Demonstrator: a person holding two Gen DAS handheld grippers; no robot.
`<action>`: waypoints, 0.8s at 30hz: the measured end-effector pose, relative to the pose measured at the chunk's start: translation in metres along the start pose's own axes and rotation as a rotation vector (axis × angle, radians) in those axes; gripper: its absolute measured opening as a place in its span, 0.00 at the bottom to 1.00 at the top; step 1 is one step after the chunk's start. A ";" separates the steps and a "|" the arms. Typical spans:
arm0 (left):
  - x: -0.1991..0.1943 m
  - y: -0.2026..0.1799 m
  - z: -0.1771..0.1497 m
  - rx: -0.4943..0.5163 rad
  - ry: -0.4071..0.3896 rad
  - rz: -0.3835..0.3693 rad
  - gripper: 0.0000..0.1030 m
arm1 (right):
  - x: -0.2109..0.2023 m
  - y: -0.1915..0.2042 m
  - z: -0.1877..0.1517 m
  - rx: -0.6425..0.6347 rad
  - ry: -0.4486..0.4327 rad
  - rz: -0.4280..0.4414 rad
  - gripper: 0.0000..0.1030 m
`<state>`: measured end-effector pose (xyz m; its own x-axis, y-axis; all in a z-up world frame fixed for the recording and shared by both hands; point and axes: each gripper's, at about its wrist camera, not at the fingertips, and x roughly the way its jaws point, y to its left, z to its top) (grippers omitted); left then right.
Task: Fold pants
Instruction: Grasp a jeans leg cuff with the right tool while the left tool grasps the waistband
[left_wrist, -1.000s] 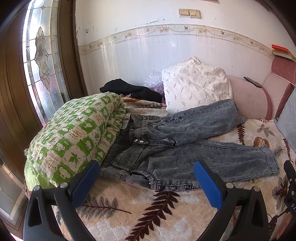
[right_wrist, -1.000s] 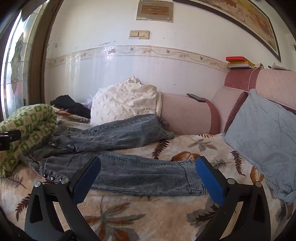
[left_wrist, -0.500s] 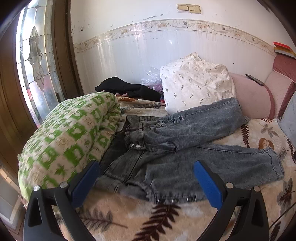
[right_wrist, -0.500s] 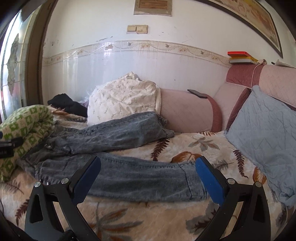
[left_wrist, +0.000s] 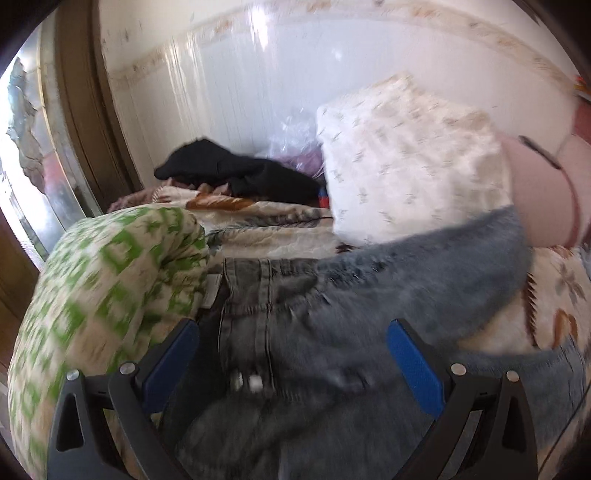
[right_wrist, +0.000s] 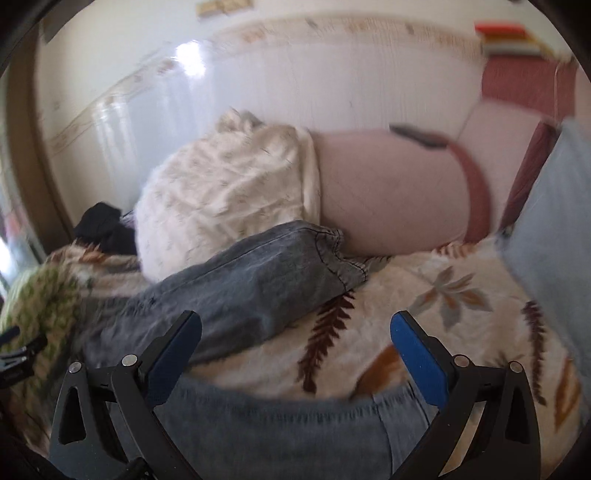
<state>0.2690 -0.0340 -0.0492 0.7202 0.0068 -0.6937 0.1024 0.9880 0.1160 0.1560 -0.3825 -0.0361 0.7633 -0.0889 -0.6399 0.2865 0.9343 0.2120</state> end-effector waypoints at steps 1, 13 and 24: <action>0.016 0.003 0.011 -0.002 0.025 0.014 1.00 | 0.019 -0.009 0.012 0.052 0.037 0.037 1.00; 0.119 0.030 0.061 0.002 0.172 0.133 1.00 | 0.166 -0.074 0.074 0.537 0.203 0.185 0.93; 0.147 0.052 0.059 0.001 0.182 0.164 1.00 | 0.240 -0.066 0.076 0.701 0.373 0.139 0.58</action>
<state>0.4208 0.0093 -0.1027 0.5917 0.1948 -0.7823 -0.0047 0.9712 0.2383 0.3640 -0.4912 -0.1475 0.6105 0.2490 -0.7519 0.5946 0.4831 0.6428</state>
